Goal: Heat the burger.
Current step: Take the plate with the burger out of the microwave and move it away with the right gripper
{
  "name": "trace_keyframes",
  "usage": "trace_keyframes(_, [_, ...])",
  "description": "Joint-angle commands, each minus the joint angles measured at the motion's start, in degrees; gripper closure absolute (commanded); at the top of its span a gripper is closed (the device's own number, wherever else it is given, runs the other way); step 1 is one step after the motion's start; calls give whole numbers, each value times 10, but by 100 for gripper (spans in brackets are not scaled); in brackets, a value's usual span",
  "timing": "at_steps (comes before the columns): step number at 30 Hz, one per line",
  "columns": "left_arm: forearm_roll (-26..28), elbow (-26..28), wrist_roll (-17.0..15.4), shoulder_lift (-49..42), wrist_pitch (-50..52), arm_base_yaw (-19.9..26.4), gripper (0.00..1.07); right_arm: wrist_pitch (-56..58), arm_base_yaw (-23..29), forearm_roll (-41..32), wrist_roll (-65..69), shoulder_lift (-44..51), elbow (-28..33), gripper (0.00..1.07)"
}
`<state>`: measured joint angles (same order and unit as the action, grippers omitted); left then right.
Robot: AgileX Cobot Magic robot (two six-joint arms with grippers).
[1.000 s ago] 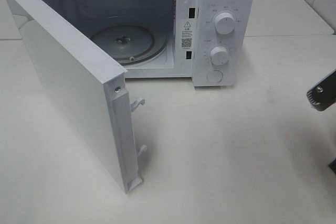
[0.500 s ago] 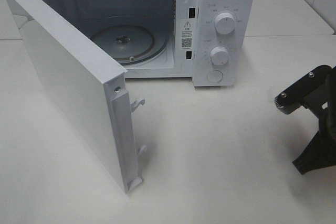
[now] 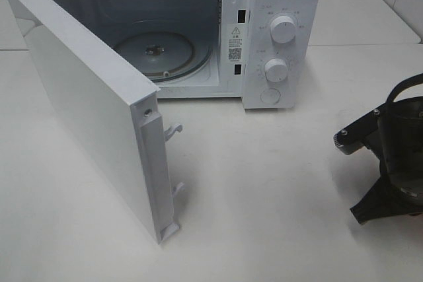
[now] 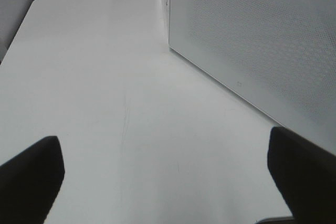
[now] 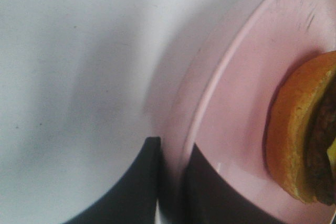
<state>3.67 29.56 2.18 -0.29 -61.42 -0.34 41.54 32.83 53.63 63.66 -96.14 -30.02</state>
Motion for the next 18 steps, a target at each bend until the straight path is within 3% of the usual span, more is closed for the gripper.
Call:
trace_keyframes(1, [1, 0, -1, -2, -1, 1, 9, 29, -11, 33, 2, -9, -3, 104])
trace_keyframes(18, [1, 0, -1, -2, -1, 1, 9, -6, -22, 38, 29, -91, -3, 99])
